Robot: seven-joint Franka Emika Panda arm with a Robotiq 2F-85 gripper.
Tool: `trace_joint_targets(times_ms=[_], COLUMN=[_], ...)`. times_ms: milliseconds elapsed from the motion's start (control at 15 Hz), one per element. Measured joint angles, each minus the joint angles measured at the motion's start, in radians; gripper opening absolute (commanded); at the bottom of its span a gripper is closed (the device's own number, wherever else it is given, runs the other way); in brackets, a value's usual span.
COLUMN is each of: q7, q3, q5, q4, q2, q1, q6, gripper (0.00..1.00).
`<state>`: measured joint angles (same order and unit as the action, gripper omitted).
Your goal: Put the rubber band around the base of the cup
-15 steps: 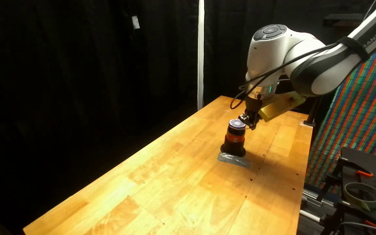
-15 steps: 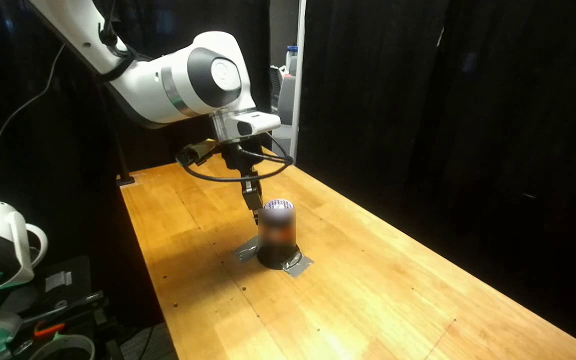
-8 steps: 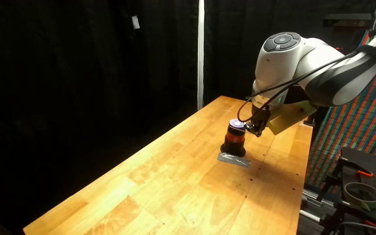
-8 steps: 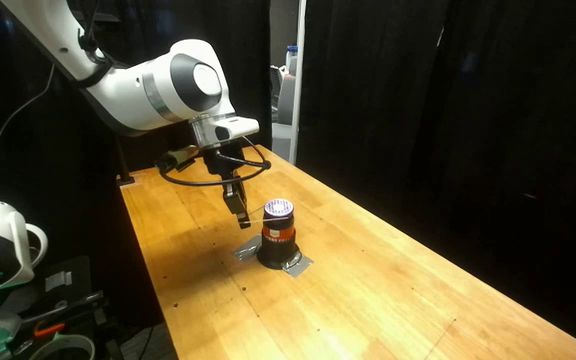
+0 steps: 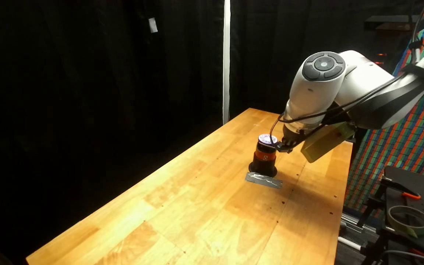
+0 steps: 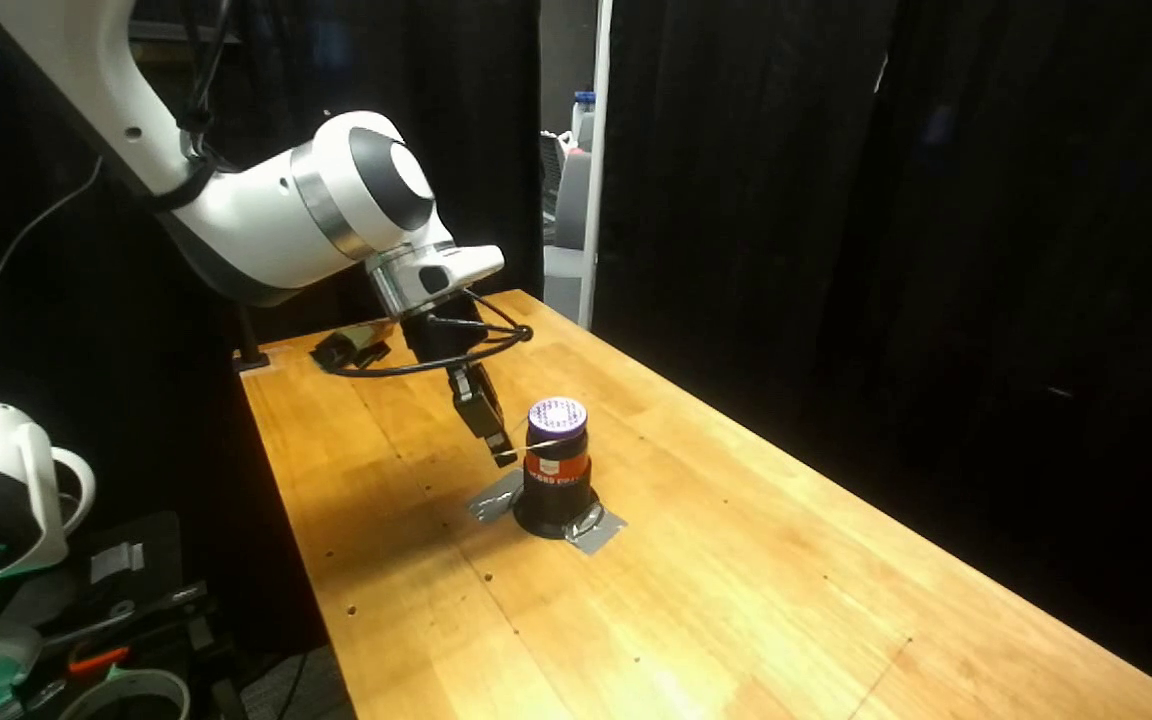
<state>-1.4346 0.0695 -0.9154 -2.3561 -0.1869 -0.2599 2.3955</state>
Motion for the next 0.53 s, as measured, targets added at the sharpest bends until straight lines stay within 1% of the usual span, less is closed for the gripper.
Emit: trace_joint_targets(times_ms=[133,200,267,333,533], q7=[-0.027,-0.035,-0.038,-0.04,-0.045], q3=[0.012,0.019,0.026,0.034,0.047], q5=[-0.033,-0.044,-0.051,-0.054,-0.061], q4=[0.014,0.023,0.032,0.042,0.072], q2=[-0.017,-0.027,-0.036,-0.046,-0.072], q1=[0.0,0.0,-0.001,-0.002,-0.007], q6=[-0.015,-0.021,-0.028,-0.036,-0.058], gripper=[0.05,0.04,0.04,0.02,0.04])
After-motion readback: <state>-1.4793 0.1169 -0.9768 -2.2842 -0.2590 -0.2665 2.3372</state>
